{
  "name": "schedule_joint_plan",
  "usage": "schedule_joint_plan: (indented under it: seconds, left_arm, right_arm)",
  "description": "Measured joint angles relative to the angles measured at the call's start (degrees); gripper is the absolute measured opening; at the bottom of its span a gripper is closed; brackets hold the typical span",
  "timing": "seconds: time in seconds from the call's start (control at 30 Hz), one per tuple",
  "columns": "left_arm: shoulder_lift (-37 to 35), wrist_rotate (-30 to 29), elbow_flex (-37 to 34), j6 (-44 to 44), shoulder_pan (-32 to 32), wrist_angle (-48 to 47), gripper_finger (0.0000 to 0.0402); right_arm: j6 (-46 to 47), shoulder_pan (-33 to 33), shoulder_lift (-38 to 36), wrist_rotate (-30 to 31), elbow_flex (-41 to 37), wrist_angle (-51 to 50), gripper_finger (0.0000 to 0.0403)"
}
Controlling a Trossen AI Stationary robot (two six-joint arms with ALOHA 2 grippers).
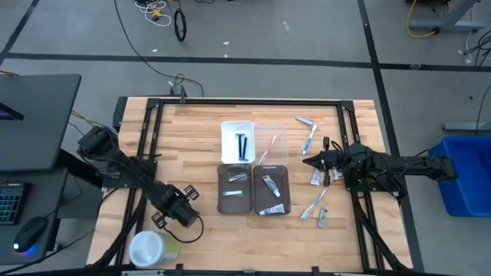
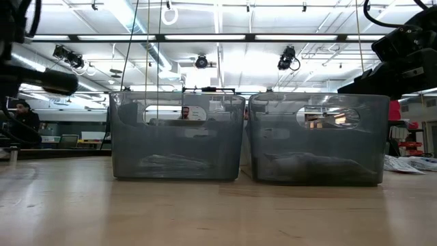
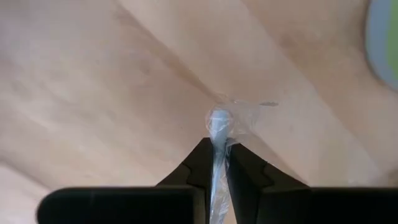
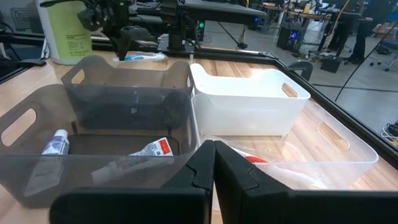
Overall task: Pick & Place Travel size toiletries
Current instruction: Put the blue toothbrush into the transparent bin
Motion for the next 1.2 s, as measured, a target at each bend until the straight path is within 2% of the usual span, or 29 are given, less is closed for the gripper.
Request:
schedule_joint_plan:
  seconds: [0.27,0.53,1.2]
  left_arm:
    - [0.00,-3.31,3.18,3.92,3.75,-2.19,0.0039]
    - [0.00,-3.29,7.08,5.16,8.34,-3.40,0.0033]
    - [0.00,-5.67,18.40,14.94,20.83,-4.12,0.0037]
  right_arm:
    - [0.00,-0.02,0.00,0.00,0.01,0.00,0.0013]
    - [0.00,0.00,0.00,0.00,0.00,0.00,0.0013]
    - [0.00,0.00,0.00,0.00,0.00,0.00,0.0014]
